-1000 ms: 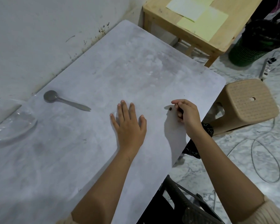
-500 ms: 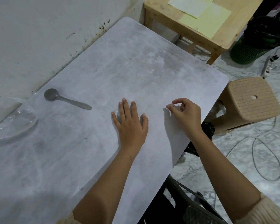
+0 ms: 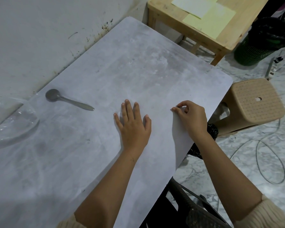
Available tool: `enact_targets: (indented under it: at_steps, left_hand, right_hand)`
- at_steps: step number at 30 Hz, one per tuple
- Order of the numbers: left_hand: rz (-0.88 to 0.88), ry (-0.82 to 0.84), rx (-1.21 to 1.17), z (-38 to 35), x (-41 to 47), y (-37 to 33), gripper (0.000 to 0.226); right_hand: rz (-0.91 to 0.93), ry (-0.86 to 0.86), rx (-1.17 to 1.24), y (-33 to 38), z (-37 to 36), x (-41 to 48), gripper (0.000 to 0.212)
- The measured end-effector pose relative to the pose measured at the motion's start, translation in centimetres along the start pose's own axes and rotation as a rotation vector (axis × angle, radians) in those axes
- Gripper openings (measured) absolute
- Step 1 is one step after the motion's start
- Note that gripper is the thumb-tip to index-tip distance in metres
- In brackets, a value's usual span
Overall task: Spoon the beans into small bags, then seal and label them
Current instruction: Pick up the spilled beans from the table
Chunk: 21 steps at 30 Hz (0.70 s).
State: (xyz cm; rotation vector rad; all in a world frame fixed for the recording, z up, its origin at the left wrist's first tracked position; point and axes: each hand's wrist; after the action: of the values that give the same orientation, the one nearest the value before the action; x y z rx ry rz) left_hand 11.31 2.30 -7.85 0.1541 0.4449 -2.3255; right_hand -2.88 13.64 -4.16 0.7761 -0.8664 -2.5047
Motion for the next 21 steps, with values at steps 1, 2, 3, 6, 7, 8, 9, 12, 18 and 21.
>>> enact_targets:
  at_steps: [1,2,3,6,7,8,9,12,18,21]
  left_hand:
    - [-0.001,-0.001,-0.002,0.0,0.0,0.0,0.057]
    - [-0.001,-0.004,-0.005,-0.1,0.0,0.1,0.057]
    - [-0.001,-0.006,-0.009,-0.1,0.0,0.1,0.057]
    - [-0.011,-0.003,-0.021,-0.2,0.0,0.3,0.058]
    - [-0.019,0.002,-0.030,-0.1,0.0,0.3,0.059]
    - [-0.029,0.006,-0.044,-0.1,0.0,0.4,0.060]
    - [-0.043,0.010,-0.061,0.0,0.0,0.6,0.061]
    - [-0.140,0.032,-0.159,0.6,-0.4,1.8,0.057]
    - [-0.205,-0.068,-0.438,4.8,-2.9,7.7,0.027]
    - [-0.107,-0.437,-0.416,8.3,-4.7,12.9,0.027]
  right_hand:
    - [0.009,0.009,-0.036,0.0,0.0,-0.1,0.021]
    - [0.023,0.018,-0.076,0.0,-0.1,-0.3,0.021]
    - [0.040,0.021,-0.114,-0.1,-0.2,-0.4,0.022]
    - [0.066,0.018,-0.197,-0.3,-0.4,-0.6,0.029]
    - [0.066,0.020,-0.215,-0.3,-0.4,-0.7,0.031]
    - [0.067,0.023,-0.222,-0.2,-0.6,-0.8,0.032]
    - [0.067,0.026,-0.214,0.0,-0.8,-0.9,0.033]
    - [0.111,0.062,-0.157,1.2,-2.4,-1.7,0.032]
    - [0.247,0.194,-0.119,6.4,-7.0,-4.2,0.027]
    - [0.314,0.225,-0.087,9.7,-9.0,-5.2,0.026]
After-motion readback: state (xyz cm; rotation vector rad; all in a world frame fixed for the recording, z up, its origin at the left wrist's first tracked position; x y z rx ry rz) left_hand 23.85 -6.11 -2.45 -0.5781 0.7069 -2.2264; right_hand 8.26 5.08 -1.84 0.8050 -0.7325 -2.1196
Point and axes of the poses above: each hand's wrist, its own x-axis towards the middle knuckle, its own z-axis out of the back of the hand, y = z × x, and after that the axes turned 15 degrees about y, right-handed
